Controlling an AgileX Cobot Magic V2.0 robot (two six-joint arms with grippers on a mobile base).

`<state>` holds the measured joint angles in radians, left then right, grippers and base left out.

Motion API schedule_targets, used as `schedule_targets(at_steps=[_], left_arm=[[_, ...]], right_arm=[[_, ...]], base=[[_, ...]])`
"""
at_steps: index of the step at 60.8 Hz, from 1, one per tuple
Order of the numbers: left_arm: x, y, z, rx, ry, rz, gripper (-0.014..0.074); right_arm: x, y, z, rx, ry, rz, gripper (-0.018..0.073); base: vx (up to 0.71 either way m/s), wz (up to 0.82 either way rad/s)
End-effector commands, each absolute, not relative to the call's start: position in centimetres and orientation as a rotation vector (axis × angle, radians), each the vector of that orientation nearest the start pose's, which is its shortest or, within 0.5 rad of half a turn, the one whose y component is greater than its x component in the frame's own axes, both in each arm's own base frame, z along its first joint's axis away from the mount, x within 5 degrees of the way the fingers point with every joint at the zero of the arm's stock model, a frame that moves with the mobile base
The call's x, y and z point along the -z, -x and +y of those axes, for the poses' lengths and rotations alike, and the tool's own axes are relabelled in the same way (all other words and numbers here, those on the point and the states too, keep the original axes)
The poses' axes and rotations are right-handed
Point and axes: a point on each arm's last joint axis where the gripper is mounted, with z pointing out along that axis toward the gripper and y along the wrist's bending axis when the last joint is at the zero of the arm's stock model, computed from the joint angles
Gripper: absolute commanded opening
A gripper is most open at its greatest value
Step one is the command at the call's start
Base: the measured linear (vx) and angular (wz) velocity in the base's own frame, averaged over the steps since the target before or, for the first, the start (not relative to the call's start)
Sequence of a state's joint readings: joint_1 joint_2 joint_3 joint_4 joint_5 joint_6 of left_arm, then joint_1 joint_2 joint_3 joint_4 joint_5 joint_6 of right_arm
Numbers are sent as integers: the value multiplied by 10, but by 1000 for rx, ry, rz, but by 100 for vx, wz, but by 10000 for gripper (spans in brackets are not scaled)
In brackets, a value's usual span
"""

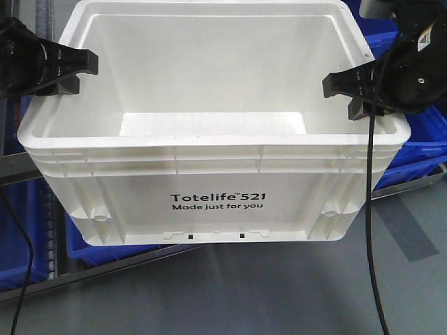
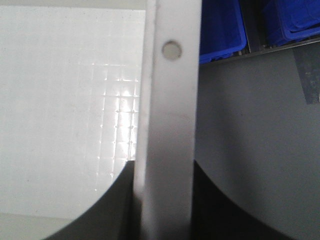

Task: Move bin from left to right shelf
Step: 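Hold the tote raised with both grippers while the base backs away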

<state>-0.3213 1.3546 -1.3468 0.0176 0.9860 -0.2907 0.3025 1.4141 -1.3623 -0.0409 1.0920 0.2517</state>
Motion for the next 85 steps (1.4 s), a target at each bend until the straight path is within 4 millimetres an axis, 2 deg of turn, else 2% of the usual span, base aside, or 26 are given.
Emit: schedule_targets(at_steps=[1,85], left_arm=[[-408,-264,-83,214,-98,2303,-8],[-408,-264,-83,214,-98,2303,-8]], right_arm=[[-390,-275,78,-142,97,2435,23],[-390,-275,78,-142,97,2435,23]], base=[[-4,-30],[1,-50]])
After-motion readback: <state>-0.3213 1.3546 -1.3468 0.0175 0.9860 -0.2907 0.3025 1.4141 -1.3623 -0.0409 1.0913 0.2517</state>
